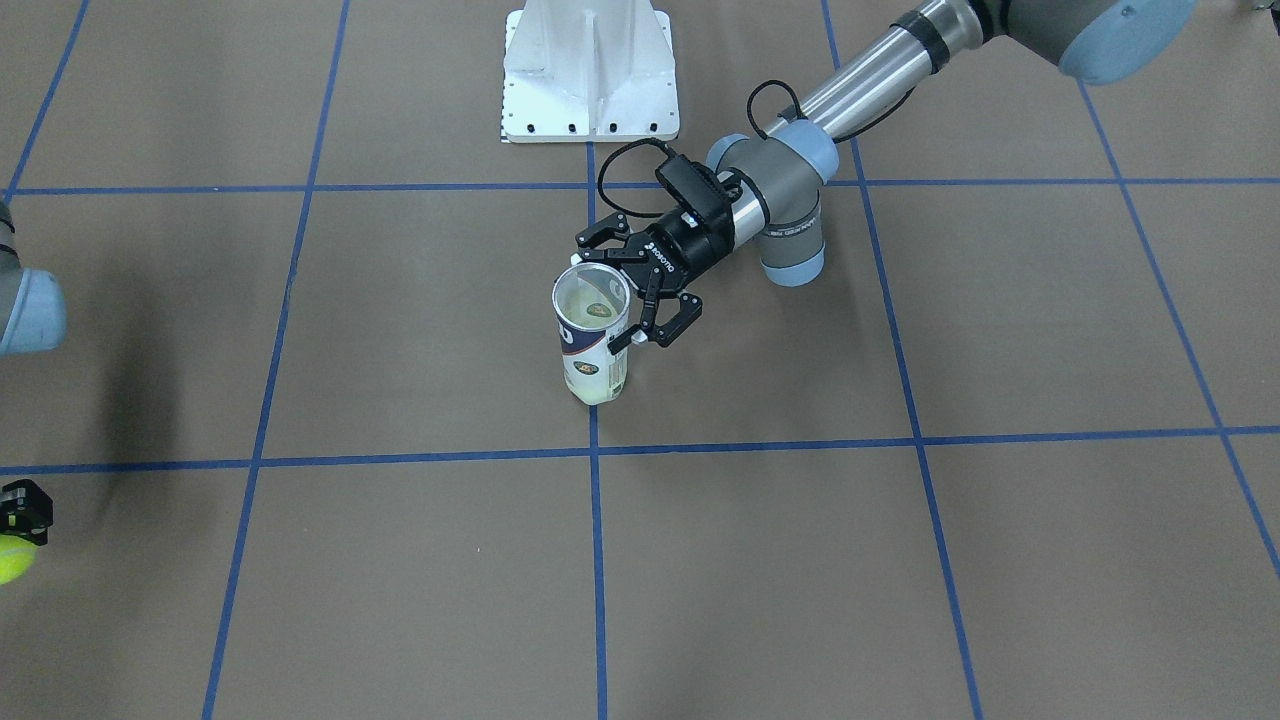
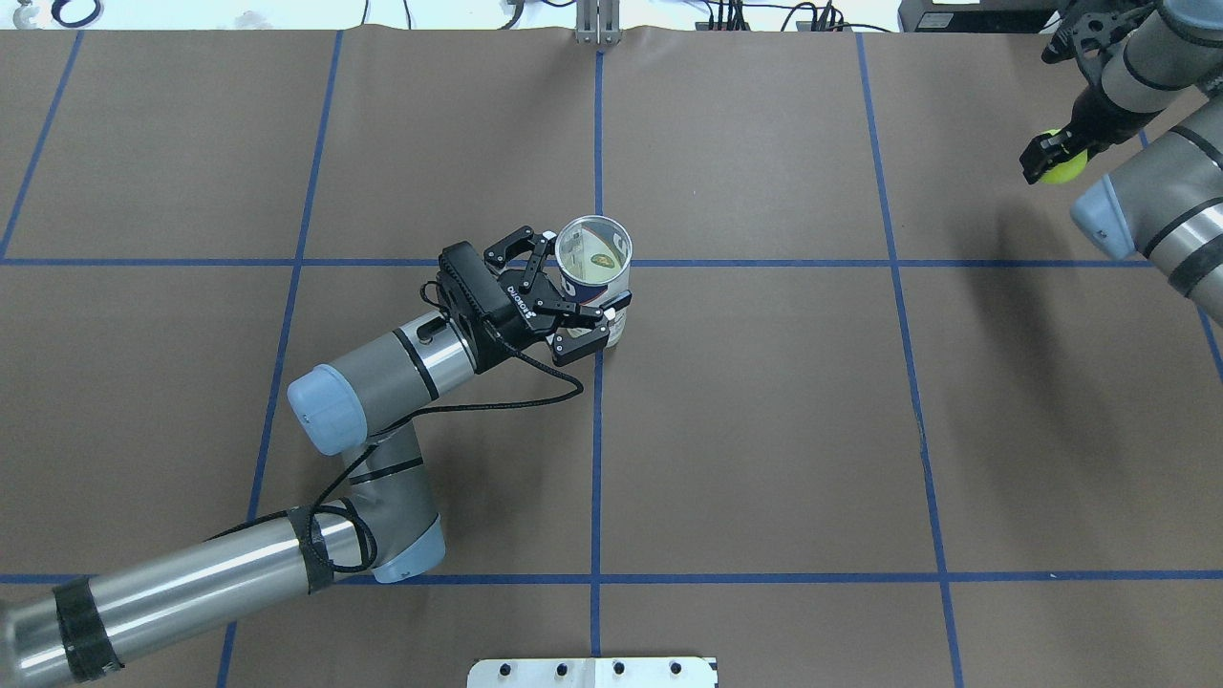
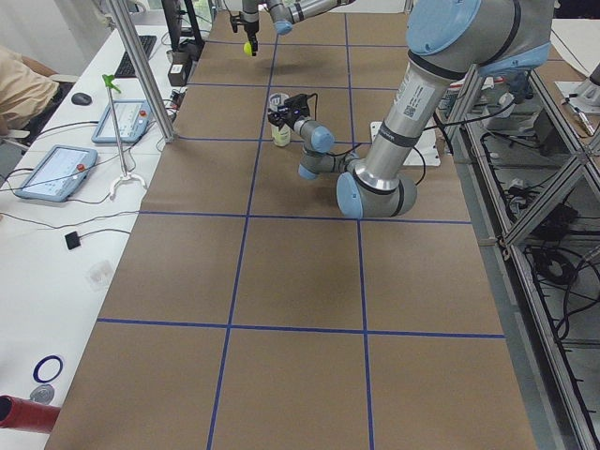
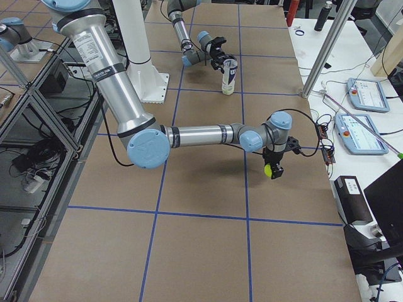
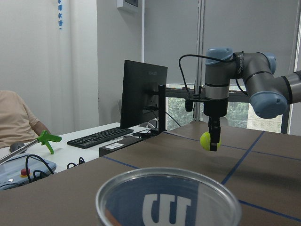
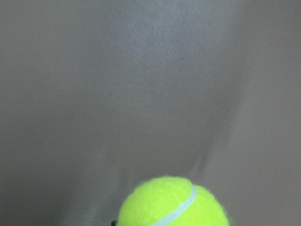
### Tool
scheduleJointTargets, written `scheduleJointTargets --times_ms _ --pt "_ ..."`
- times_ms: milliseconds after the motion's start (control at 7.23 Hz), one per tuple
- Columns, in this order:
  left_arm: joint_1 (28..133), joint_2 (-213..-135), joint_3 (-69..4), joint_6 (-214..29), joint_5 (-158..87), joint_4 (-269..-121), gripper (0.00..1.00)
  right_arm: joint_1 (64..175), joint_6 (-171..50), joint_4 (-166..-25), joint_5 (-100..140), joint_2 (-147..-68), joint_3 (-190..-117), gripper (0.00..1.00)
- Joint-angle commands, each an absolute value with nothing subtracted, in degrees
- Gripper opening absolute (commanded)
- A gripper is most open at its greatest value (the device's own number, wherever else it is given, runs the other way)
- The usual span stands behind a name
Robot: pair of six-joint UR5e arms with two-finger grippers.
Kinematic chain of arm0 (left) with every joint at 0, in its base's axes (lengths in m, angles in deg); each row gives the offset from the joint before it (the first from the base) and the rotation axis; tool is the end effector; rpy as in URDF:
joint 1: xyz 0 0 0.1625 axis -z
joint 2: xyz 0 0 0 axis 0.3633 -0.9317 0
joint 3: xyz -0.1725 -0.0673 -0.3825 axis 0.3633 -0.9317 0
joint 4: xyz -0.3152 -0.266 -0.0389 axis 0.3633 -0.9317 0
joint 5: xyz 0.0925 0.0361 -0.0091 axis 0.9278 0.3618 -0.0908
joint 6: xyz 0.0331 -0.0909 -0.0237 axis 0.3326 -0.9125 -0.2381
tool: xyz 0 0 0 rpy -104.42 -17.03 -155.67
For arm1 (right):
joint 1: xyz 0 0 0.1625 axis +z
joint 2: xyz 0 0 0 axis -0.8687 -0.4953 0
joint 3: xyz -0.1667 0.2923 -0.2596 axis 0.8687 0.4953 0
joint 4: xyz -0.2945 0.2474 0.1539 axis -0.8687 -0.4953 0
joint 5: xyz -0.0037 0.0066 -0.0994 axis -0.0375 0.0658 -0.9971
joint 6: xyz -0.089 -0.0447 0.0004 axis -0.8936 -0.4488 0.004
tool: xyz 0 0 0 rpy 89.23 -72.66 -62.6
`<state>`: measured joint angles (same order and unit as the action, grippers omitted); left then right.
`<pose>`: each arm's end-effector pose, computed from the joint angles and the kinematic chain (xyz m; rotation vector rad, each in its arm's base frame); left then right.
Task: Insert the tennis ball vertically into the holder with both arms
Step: 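Carry the second ball with the right gripper over the can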
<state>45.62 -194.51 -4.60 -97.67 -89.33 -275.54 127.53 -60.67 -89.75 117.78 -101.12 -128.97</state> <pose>0.5641 -0.4286 0.2609 1.6278 1.2974 0.2247 -0.1977 -0.6832 0.5484 0.2041 -0.6358 -0.2199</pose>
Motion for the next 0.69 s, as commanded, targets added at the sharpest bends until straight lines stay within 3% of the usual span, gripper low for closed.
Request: scheduleJointTargets --times_ms 0,553 --pt "45.56 -194.51 -4.54 -97.68 -89.33 -275.54 0.99 125.89 -52.83 -90.21 119.74 -101.02 -135.69 0.00" --pt "45.56 -194.51 -4.54 -97.68 -89.25 -275.10 0.99 116.76 -19.07 -90.39 122.03 -96.73 -148.08 0.00"
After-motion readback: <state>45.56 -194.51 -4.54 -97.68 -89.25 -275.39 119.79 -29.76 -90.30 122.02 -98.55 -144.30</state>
